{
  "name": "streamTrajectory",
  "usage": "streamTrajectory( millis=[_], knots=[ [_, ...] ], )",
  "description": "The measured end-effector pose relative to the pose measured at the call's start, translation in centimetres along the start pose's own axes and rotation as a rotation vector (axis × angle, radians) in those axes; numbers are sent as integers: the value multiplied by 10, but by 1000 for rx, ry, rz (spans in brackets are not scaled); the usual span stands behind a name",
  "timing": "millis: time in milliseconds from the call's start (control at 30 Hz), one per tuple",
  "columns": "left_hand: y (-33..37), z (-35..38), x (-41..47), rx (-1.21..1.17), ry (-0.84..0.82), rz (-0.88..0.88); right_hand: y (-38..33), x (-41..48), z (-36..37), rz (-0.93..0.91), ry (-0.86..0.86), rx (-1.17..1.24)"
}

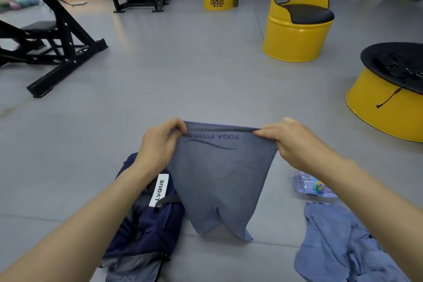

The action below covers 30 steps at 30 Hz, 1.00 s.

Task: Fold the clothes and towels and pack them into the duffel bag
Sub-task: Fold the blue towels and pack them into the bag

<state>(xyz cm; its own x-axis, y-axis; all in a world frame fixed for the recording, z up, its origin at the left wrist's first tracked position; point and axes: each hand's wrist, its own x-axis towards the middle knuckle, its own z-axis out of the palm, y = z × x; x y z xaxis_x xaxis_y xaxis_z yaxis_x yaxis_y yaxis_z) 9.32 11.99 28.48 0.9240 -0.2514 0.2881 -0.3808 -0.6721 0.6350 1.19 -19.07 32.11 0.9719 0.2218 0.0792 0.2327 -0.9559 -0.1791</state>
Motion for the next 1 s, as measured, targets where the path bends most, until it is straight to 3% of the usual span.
streamTrajectory(
  millis=[167, 333, 500, 633, 767, 1000],
  knots=[
    [32, -1, 81, -221, 2, -34, 50, 41, -19, 180, 190, 202],
    [90, -33, 174, -138, 89, 66, 89, 99, -72, 257, 412, 371],
    [129, -80, 217, -78, 266, 167, 93, 113, -141, 207, 625, 600],
    [140, -80, 196, -272, 245, 205, 77, 87, -157, 107, 690, 690],
    [98, -57, 148, -473, 176, 106, 76, 51, -115, 98, 645, 741],
    [-28, 42, 26, -64, -184, -29, 91, -17, 78, 267, 213, 516]
  ],
)
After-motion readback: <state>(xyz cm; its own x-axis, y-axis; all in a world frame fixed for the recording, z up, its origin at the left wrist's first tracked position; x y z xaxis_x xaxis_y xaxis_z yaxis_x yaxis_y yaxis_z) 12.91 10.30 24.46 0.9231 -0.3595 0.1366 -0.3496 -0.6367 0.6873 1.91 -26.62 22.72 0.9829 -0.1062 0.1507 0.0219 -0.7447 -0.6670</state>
